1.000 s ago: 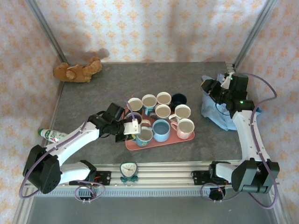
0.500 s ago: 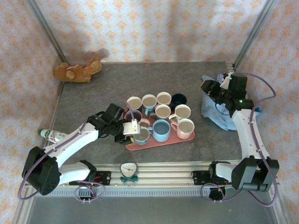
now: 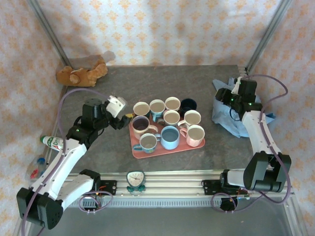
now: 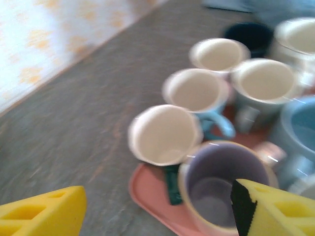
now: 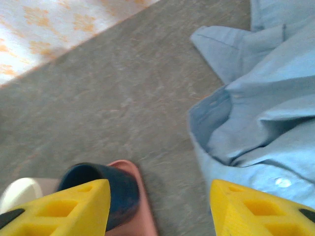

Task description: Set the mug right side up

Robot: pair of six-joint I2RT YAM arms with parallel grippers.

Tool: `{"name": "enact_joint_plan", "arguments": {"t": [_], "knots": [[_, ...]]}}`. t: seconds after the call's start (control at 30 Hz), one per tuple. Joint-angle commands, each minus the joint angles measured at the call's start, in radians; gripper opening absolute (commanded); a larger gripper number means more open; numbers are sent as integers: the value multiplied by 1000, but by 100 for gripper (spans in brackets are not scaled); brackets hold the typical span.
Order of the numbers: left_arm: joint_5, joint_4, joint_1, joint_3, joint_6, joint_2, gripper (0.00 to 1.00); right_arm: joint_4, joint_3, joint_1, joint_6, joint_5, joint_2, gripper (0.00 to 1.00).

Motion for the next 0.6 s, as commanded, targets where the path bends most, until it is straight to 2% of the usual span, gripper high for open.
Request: {"name": "enact_joint_plan", "arguments": {"t": [0.0, 0.1, 0.2, 0.3, 0.43, 0.5, 0.57], "knots": [[-383, 202, 33, -77, -292, 39, 80, 217, -134, -5, -133, 115, -18, 59], [-483, 327, 92, -173, -406, 64, 80, 407, -277, -5, -174, 154, -37, 60], [-549, 397, 97, -224, -415, 119, 80, 531, -359, -4, -175, 160, -15, 61], [-565, 541, 97, -287, -405, 171, 81, 639, -403, 4, -158, 167, 26, 61], [-596, 655, 97, -312, -380, 281, 81, 642, -396, 72, -184, 253, 87, 63], [-594, 767, 97, -344, -361, 340, 81, 756, -455, 94, -163, 263, 114, 63], [-609, 798, 97, -344, -347, 383, 80, 867, -499, 107, -156, 278, 142, 64]]}}
